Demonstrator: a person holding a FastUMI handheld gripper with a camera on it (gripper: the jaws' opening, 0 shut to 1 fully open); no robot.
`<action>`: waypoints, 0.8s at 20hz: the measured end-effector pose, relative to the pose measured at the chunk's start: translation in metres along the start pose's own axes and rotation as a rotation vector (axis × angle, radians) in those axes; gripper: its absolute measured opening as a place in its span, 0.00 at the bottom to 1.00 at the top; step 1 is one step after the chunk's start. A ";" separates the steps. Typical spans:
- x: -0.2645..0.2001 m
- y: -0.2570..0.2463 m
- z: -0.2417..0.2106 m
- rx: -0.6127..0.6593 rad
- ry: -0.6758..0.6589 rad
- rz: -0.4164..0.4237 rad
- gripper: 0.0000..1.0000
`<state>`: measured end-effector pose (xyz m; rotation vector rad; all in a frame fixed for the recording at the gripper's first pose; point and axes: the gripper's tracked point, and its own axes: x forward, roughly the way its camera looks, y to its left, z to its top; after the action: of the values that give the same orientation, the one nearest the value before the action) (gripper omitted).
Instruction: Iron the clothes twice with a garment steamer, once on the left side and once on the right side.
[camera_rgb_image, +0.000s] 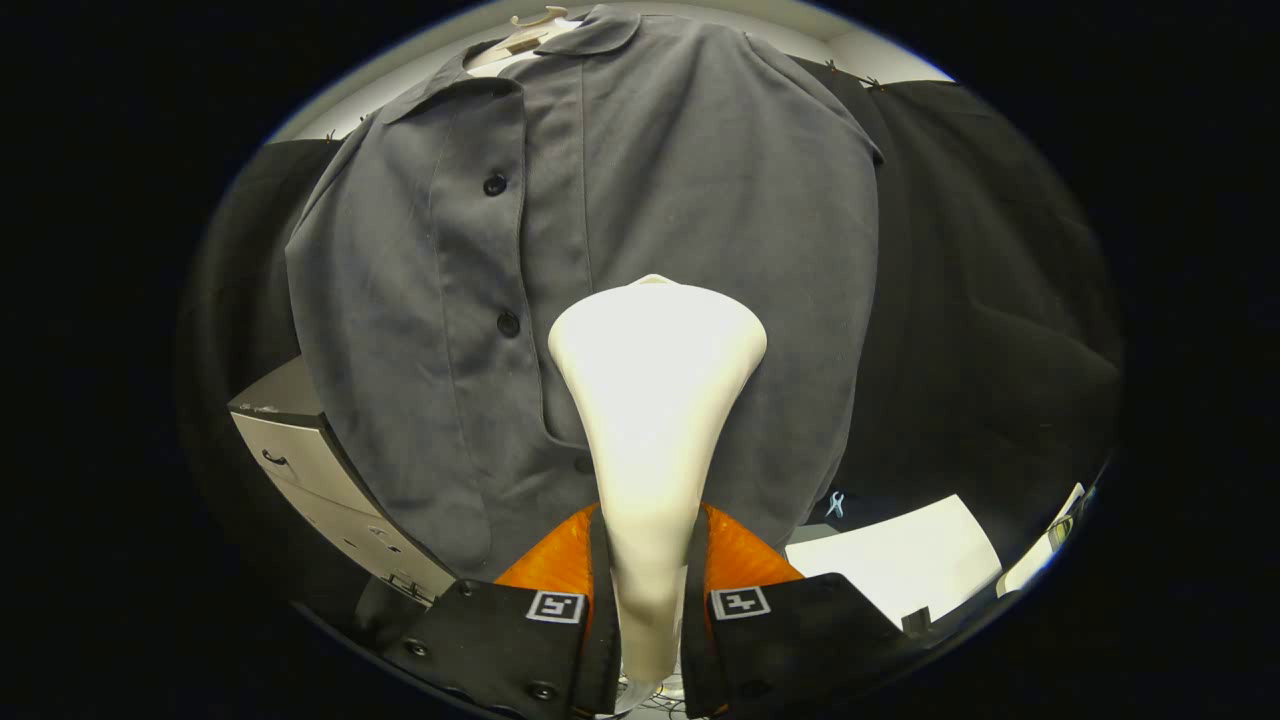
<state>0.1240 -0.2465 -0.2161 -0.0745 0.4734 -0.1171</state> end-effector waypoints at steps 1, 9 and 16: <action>0.001 -0.001 -0.007 0.002 0.009 -0.002 0.32; 0.012 -0.013 -0.052 0.028 0.062 -0.004 0.32; 0.010 -0.023 -0.079 0.073 0.105 -0.022 0.32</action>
<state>0.0944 -0.2744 -0.2882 -0.0015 0.5728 -0.1601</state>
